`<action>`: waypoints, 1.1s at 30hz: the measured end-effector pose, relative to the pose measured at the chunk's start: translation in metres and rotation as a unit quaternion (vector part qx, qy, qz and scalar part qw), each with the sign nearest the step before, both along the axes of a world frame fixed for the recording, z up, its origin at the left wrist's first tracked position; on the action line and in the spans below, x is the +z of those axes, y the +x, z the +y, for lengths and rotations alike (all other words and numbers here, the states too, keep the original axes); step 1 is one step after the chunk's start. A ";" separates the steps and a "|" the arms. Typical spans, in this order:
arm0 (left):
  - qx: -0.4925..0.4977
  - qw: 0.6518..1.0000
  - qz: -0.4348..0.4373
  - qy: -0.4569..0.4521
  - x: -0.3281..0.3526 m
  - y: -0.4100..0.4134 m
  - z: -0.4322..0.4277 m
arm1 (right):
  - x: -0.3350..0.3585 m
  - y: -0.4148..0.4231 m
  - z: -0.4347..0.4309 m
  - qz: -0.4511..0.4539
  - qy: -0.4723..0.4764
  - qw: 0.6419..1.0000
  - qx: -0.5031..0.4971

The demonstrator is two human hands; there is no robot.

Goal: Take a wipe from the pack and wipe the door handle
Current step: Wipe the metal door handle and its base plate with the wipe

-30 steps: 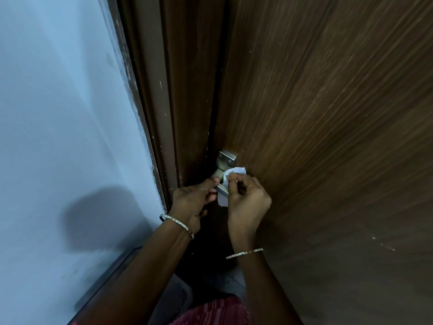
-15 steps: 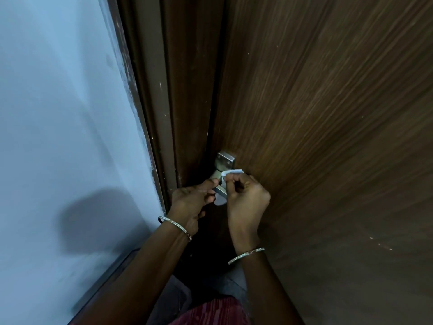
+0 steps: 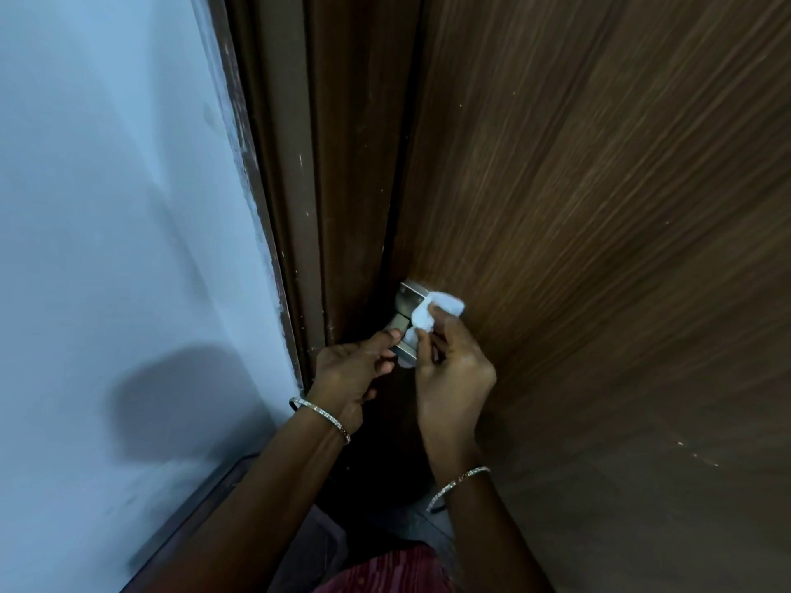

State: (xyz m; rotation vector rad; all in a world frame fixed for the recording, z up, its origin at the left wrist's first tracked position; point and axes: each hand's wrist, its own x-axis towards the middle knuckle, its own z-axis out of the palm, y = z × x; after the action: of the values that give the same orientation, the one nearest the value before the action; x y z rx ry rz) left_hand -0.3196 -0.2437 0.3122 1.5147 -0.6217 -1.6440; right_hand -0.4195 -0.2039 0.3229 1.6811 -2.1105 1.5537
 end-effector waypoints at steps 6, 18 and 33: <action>-0.003 1.000 0.010 0.001 -0.001 0.003 0.001 | 0.014 0.003 -0.009 -0.011 -0.057 0.998 -0.003; -0.009 1.000 0.017 -0.001 0.001 0.005 0.002 | 0.015 -0.002 -0.021 0.323 0.020 0.943 0.084; -0.013 1.000 0.017 0.006 0.000 0.007 0.003 | 0.024 0.007 -0.026 0.378 0.079 0.917 0.097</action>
State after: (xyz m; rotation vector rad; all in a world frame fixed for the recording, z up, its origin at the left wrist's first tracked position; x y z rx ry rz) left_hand -0.3127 -0.2408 0.3117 1.4904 -0.6176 -1.6922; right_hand -0.4123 -0.2295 0.3466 2.1229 -1.7065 0.5697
